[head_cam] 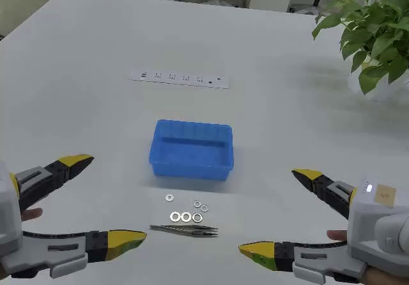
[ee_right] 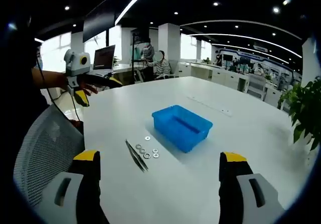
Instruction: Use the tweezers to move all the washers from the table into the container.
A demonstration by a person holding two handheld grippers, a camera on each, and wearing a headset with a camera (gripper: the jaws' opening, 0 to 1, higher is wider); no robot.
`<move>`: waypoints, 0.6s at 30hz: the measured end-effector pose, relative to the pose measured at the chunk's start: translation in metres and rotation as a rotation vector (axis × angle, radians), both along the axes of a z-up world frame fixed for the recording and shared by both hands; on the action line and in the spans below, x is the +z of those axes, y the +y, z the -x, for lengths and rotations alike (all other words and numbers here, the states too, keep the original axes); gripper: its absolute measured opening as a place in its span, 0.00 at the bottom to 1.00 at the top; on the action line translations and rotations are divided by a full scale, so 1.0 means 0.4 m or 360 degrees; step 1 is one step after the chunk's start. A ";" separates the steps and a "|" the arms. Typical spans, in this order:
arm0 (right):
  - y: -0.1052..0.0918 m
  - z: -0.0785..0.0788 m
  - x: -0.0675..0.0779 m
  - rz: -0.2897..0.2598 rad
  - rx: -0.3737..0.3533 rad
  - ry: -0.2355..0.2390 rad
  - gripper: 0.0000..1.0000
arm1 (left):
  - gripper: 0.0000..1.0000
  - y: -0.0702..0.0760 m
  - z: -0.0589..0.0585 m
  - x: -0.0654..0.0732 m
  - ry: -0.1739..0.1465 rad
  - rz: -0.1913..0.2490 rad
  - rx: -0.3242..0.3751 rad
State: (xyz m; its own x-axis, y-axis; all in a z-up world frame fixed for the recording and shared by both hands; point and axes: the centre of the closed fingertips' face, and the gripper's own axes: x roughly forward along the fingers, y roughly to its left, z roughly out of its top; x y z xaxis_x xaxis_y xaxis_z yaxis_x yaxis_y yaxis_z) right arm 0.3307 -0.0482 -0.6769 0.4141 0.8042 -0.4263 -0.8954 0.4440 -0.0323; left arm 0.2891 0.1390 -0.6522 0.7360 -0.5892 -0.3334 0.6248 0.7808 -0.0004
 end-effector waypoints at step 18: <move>-0.002 -0.001 -0.011 0.0025 0.0004 0.0013 0.98 | 0.97 -0.002 -0.006 -0.011 0.0017 -0.0047 -0.0039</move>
State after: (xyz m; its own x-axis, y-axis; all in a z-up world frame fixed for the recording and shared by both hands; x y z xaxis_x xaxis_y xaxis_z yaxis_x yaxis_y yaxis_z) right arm 0.3312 -0.0489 -0.6814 0.4084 0.7986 -0.4421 -0.8969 0.4412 -0.0315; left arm 0.2913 0.1382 -0.6564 0.7178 -0.5967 -0.3586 0.6437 0.7651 0.0153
